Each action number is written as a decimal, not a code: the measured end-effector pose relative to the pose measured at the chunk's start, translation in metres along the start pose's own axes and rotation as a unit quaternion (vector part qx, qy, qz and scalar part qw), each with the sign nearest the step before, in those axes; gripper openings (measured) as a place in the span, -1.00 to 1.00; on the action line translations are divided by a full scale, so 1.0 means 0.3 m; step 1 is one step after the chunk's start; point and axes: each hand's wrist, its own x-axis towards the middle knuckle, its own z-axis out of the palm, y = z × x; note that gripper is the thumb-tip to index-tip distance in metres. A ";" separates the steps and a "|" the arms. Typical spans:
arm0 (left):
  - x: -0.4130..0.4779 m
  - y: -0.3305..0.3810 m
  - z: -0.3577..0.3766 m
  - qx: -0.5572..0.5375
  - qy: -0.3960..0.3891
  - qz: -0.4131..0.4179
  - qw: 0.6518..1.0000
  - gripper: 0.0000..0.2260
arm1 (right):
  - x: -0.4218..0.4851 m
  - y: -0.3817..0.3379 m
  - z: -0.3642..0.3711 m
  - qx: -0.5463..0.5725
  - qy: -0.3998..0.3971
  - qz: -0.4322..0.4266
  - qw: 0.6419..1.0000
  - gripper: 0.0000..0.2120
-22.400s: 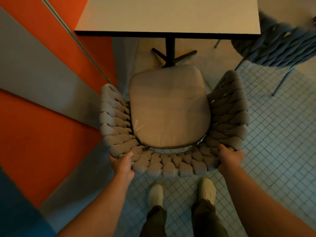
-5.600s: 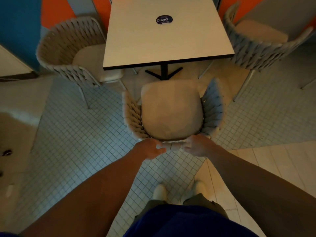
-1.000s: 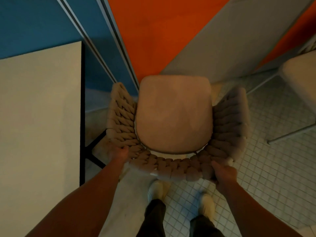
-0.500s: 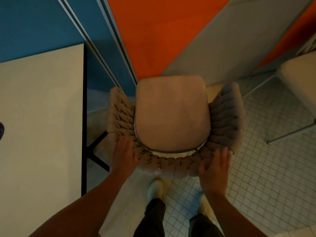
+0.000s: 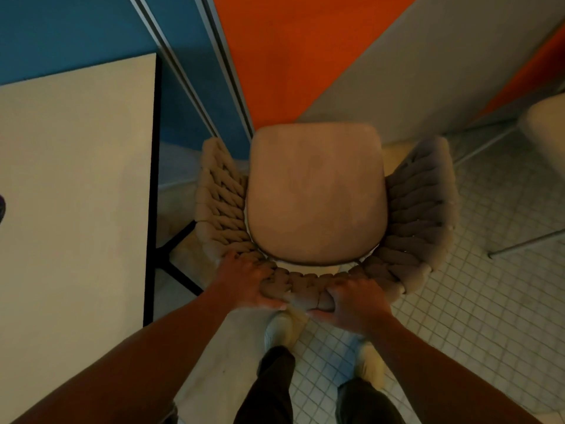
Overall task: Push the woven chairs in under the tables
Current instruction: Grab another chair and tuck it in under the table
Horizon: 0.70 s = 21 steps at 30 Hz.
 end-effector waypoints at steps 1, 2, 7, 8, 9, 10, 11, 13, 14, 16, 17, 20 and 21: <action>-0.004 0.003 0.006 0.001 0.023 -0.002 1.000 0.08 | -0.003 0.008 0.006 0.002 0.024 -0.013 1.000 -0.31; -0.007 0.009 0.011 0.000 0.043 -0.005 0.999 0.01 | -0.003 0.015 0.011 0.002 0.036 -0.022 0.999 -0.32; -0.039 0.075 0.010 -0.003 0.021 -0.033 0.999 0.01 | -0.019 0.052 0.010 -0.012 -0.003 -0.045 0.999 -0.25; -0.042 0.081 0.014 -0.007 0.012 -0.039 0.999 0.07 | -0.018 0.058 0.004 -0.014 -0.010 -0.048 0.999 -0.24; -0.043 0.093 0.023 -0.016 0.009 -0.047 0.999 0.11 | -0.020 0.069 -0.003 -0.017 -0.019 -0.053 0.998 -0.25; -0.043 0.116 0.032 -0.023 0.009 -0.056 0.998 0.13 | -0.027 0.087 -0.008 -0.019 -0.027 -0.062 0.998 -0.26; -0.043 0.137 0.041 -0.032 0.009 -0.065 0.997 0.13 | -0.034 0.105 -0.014 -0.020 -0.037 -0.070 0.997 -0.26; -0.040 0.180 0.061 -0.045 0.019 -0.076 0.996 0.10 | -0.041 0.144 -0.022 -0.039 -0.045 -0.081 0.995 -0.22; -0.041 0.202 0.065 -0.047 0.030 -0.081 0.995 0.07 | -0.042 0.165 -0.022 -0.048 -0.043 -0.084 0.994 -0.21; -0.046 0.254 0.065 -0.054 0.043 -0.094 0.993 0.02 | -0.046 0.206 -0.027 -0.062 -0.048 -0.095 0.992 -0.21; -0.044 0.281 0.067 -0.057 0.046 -0.102 0.992 0.03 | -0.047 0.228 -0.033 -0.066 -0.055 -0.103 0.991 -0.19; -0.031 0.367 0.067 -0.057 0.056 -0.129 0.988 0.08 | -0.045 0.303 -0.066 -0.082 -0.065 -0.130 0.986 -0.19; -0.023 0.389 0.063 -0.059 0.055 -0.137 0.987 0.06 | -0.044 0.324 -0.079 -0.085 -0.069 -0.133 0.985 -0.19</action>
